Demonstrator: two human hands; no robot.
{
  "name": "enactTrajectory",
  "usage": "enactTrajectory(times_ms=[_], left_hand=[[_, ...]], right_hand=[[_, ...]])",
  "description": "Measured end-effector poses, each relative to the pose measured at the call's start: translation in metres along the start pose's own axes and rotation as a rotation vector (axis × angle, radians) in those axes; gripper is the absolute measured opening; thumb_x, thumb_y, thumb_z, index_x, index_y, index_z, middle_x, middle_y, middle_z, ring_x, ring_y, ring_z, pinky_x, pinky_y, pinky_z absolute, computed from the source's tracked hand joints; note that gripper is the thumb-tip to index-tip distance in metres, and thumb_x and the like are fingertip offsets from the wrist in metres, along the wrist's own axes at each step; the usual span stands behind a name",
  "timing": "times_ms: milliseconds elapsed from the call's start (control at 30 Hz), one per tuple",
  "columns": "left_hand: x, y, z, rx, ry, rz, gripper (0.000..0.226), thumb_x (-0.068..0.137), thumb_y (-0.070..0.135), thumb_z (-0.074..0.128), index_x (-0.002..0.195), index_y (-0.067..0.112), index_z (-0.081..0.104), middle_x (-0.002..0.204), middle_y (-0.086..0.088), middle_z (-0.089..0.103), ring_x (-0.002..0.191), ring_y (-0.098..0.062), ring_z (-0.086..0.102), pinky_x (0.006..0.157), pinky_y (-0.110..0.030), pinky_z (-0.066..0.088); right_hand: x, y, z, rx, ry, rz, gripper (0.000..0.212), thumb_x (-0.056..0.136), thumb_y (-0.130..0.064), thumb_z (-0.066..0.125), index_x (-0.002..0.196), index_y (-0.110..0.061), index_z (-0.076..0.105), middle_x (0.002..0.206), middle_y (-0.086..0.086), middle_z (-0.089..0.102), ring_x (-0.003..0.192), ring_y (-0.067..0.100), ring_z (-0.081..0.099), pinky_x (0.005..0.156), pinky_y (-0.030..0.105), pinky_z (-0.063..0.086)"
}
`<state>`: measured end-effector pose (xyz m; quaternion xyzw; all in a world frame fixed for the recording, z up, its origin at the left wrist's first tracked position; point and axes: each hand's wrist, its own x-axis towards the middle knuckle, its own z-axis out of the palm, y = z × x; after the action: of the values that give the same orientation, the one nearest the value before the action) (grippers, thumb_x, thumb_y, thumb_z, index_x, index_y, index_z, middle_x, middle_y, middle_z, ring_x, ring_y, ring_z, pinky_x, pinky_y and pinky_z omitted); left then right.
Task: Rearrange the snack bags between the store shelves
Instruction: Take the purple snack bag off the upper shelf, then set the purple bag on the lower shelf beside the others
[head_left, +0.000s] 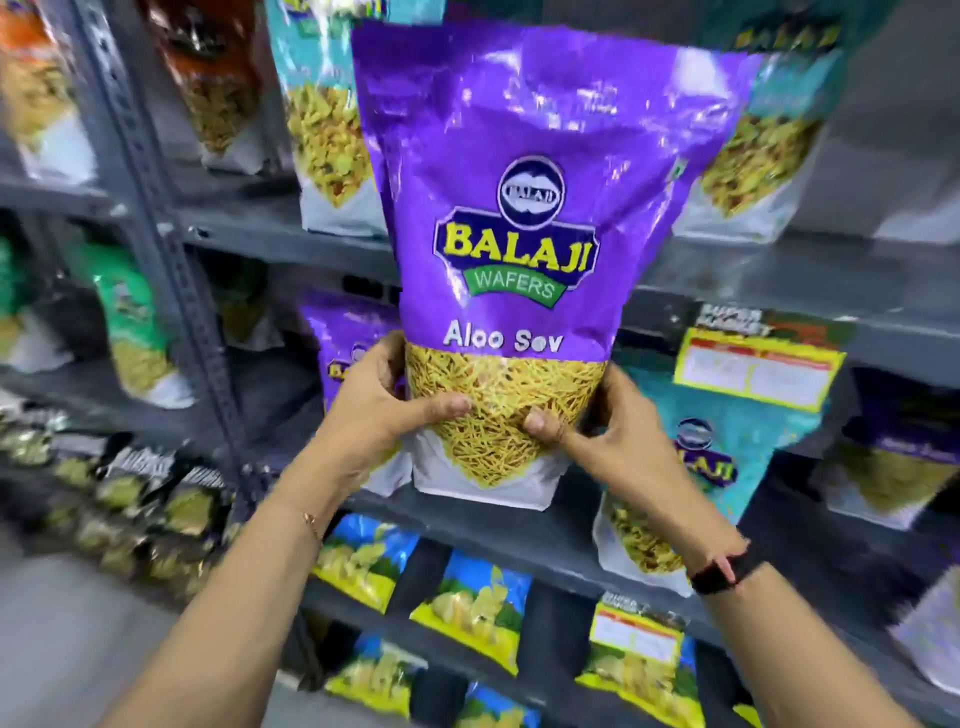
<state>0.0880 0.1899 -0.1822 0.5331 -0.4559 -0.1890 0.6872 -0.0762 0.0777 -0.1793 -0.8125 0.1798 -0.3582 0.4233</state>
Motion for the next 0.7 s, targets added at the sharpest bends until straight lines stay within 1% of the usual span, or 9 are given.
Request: enactTrajectory(times_ms=[100,167,200,267,333,400,500,633,700], left_hand=[[-0.011,-0.048,-0.011,0.018,-0.008,-0.119,0.080,0.024,0.051,0.085,0.091,0.019,0.055,0.086,0.007,0.073,0.084,-0.007,0.064,0.074,-0.022,0.054],[-0.016,-0.078,-0.013,0.026,-0.047,-0.186,0.084,0.033,0.037,0.087,0.104,0.014,0.049,0.105,-0.007,0.064,0.093,-0.010,0.061,0.084,-0.026,0.052],[-0.017,-0.090,-0.012,0.026,-0.068,-0.216,0.077,0.042,0.023,0.085,0.107,0.012,0.046,0.109,-0.010,0.060,0.092,-0.004,0.060,0.083,-0.021,0.051],[-0.017,-0.117,-0.009,0.045,-0.079,-0.267,0.061,0.057,-0.001,0.075,0.107,0.013,0.042,0.110,-0.009,0.056,0.082,0.011,0.059,0.075,-0.010,0.050],[-0.015,-0.141,-0.004,0.072,-0.061,-0.299,0.056,0.065,-0.010,0.068,0.107,0.015,0.041,0.110,-0.005,0.054,0.082,0.014,0.056,0.073,-0.005,0.047],[-0.009,-0.161,0.000,0.115,-0.061,-0.309,0.054,0.069,-0.011,0.064,0.109,0.016,0.041,0.113,-0.005,0.054,0.092,0.006,0.054,0.076,-0.003,0.044],[0.010,-0.186,0.006,0.128,-0.083,-0.326,0.052,0.066,-0.006,0.068,0.102,0.025,0.047,0.112,-0.004,0.055,0.090,0.010,0.054,0.082,-0.007,0.044],[0.035,-0.209,0.011,0.140,-0.093,-0.346,0.049,0.054,0.015,0.071,0.094,0.037,0.051,0.115,-0.006,0.058,0.110,-0.019,0.053,0.099,-0.038,0.042],[0.042,-0.216,0.014,0.136,-0.088,-0.366,0.047,0.056,0.012,0.069,0.093,0.034,0.050,0.113,-0.007,0.058,0.110,-0.022,0.052,0.099,-0.042,0.041]], right_hand=[[-0.008,0.039,0.023,-0.022,-0.024,0.079,0.041,0.060,-0.036,0.074,0.089,-0.038,0.046,0.087,-0.023,0.057,0.078,-0.020,0.055,0.065,0.002,0.040],[-0.011,0.069,0.035,-0.081,-0.042,0.133,0.048,0.060,-0.035,0.077,0.098,-0.032,0.048,0.092,-0.010,0.058,0.095,0.000,0.056,0.074,0.015,0.039],[-0.012,0.081,0.040,-0.113,-0.048,0.168,0.055,0.058,-0.040,0.078,0.104,-0.027,0.050,0.095,-0.005,0.055,0.100,0.012,0.052,0.076,0.021,0.037],[-0.013,0.107,0.050,-0.144,-0.057,0.240,0.068,0.051,-0.052,0.075,0.107,-0.026,0.047,0.096,0.002,0.055,0.099,0.023,0.050,0.076,0.026,0.036],[-0.012,0.130,0.057,-0.128,-0.051,0.299,0.063,0.052,-0.047,0.076,0.105,-0.028,0.045,0.098,0.006,0.058,0.099,0.029,0.052,0.078,0.033,0.042],[-0.009,0.150,0.060,-0.102,-0.044,0.333,0.061,0.060,-0.034,0.078,0.111,-0.026,0.046,0.105,0.006,0.061,0.103,0.032,0.052,0.087,0.044,0.045],[0.001,0.176,0.062,-0.122,0.008,0.378,0.063,0.062,-0.028,0.079,0.114,-0.021,0.045,0.111,0.008,0.063,0.106,0.034,0.051,0.093,0.051,0.043],[0.017,0.197,0.065,-0.128,0.074,0.431,0.079,0.051,-0.046,0.077,0.117,-0.019,0.042,0.117,0.011,0.062,0.112,0.034,0.052,0.095,0.052,0.044],[0.021,0.204,0.067,-0.108,0.094,0.445,0.086,0.044,-0.057,0.069,0.117,-0.021,0.042,0.118,0.011,0.061,0.112,0.033,0.052,0.094,0.051,0.045]])
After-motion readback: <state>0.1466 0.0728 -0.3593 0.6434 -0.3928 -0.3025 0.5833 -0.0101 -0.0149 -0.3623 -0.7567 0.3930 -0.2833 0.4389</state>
